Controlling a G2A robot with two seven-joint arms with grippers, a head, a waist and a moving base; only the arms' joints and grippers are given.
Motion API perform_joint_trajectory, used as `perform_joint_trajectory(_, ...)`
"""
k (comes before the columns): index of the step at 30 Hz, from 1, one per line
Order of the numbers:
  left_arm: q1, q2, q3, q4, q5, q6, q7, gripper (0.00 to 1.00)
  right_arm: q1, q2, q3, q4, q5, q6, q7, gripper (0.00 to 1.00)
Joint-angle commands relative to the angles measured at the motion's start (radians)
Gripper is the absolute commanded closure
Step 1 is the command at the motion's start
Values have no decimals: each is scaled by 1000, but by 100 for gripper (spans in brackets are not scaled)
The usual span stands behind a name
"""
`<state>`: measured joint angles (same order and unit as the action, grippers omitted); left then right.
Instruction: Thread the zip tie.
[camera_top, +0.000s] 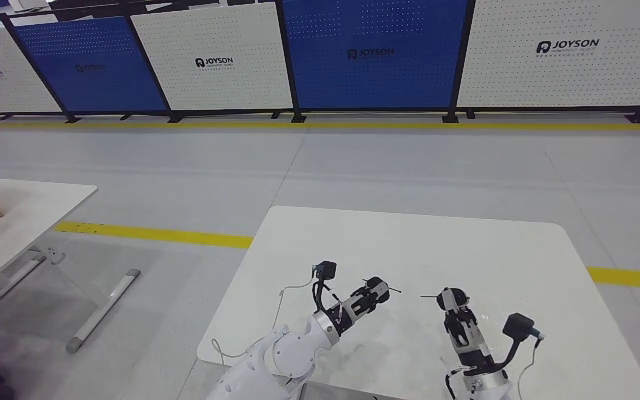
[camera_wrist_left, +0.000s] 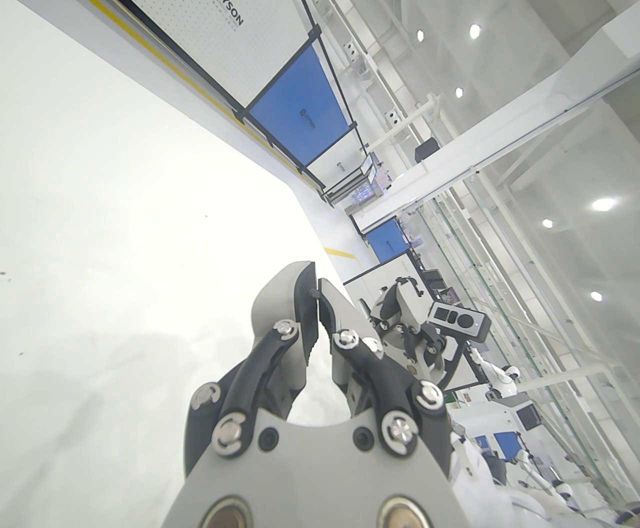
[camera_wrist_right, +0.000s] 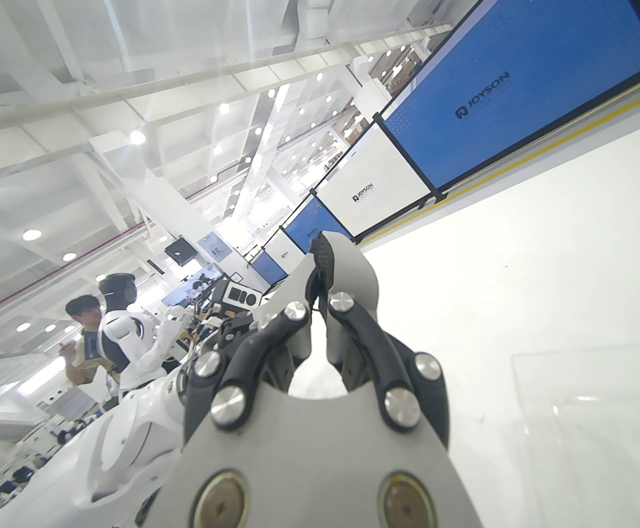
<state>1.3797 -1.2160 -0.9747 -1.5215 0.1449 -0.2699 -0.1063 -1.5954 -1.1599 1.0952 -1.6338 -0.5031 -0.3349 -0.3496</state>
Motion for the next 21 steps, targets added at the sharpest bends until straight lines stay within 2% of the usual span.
perform_joint_trajectory(1,0,0,0,0,0,0,0,100,0,0,0,0,0,0,0,100)
perform_joint_trajectory(7,0,0,0,0,0,0,0,100,0,0,0,0,0,0,0,100)
perform_joint_trajectory(13,0,0,0,0,0,0,0,100,-12,-4,10,-3,-59,52,-2,100)
perform_joint_trajectory(21,0,0,0,0,0,0,0,100,-11,-7,20,2,-61,13,65,100)
